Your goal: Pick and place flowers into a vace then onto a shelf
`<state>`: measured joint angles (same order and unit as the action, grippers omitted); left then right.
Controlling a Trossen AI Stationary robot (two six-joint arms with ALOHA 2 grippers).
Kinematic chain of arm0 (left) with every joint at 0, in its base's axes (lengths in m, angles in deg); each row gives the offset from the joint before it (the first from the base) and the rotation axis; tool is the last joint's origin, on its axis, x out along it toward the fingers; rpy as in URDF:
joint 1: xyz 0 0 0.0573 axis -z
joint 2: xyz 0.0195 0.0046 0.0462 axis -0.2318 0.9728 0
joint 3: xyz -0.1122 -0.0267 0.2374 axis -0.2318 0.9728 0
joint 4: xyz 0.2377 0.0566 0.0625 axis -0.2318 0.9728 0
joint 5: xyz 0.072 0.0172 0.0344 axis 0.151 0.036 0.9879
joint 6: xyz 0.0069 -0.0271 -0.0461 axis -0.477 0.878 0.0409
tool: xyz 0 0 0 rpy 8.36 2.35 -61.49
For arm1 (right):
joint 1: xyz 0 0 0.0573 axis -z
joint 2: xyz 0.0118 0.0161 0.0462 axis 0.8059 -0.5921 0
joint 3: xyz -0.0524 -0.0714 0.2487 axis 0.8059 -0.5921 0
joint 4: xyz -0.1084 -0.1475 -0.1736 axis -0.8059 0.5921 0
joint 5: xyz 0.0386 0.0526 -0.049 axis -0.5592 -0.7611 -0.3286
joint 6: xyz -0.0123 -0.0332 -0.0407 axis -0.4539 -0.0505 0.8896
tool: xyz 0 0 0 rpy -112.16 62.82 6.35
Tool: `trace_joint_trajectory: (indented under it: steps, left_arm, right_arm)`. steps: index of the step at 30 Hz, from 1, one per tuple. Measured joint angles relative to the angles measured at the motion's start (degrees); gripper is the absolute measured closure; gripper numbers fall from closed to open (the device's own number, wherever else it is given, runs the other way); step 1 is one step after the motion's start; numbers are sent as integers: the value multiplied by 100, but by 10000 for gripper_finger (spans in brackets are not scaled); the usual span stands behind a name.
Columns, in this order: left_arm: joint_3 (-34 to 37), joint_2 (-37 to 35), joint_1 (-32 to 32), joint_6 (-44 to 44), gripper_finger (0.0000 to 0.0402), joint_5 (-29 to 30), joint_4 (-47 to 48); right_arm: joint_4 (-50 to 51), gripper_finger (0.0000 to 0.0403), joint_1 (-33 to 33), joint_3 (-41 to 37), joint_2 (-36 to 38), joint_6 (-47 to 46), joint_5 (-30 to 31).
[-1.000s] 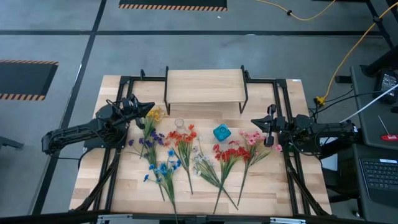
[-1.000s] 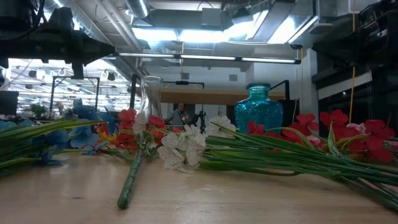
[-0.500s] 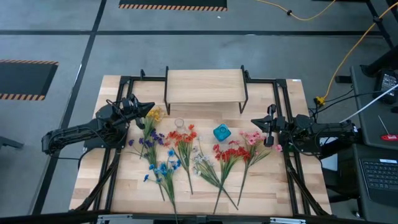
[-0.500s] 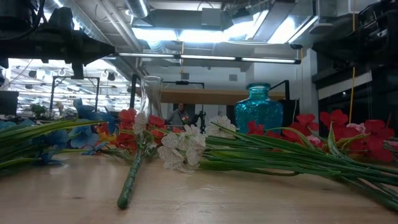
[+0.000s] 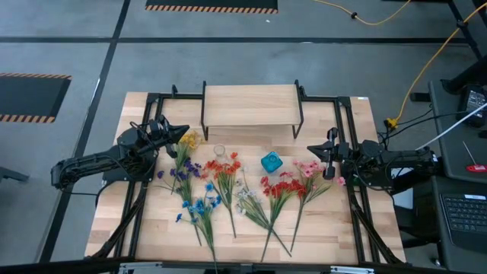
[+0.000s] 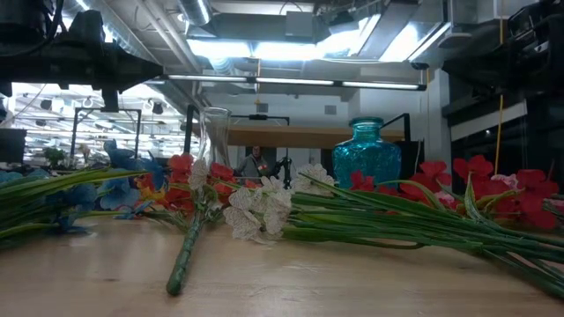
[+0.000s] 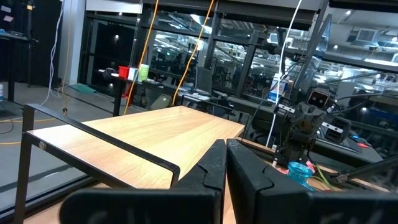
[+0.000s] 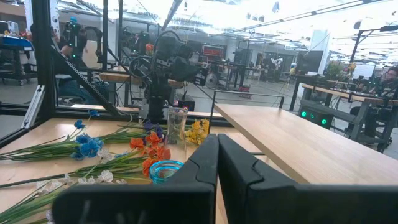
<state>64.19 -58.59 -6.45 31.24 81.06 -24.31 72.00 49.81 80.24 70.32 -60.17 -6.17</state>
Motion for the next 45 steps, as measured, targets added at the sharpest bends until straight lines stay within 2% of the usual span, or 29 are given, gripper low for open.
trace_joint_trajectory:
  steps: [30,37,41,45]
  left_arm:
    - [0,0,-2,2,395,153,-47]
    - [2,0,-2,19,395,148,-22]
    - [0,1,-2,25,395,-195,-75]
    - [-52,0,-2,-341,396,-1039,-94]
  right_arm:
    - [-136,389,2,0,-2,-5,0]
    - [-137,389,1,0,-2,-366,0]
    - [-167,389,2,0,-2,-395,0]
    - [-215,389,1,0,-2,-506,0]
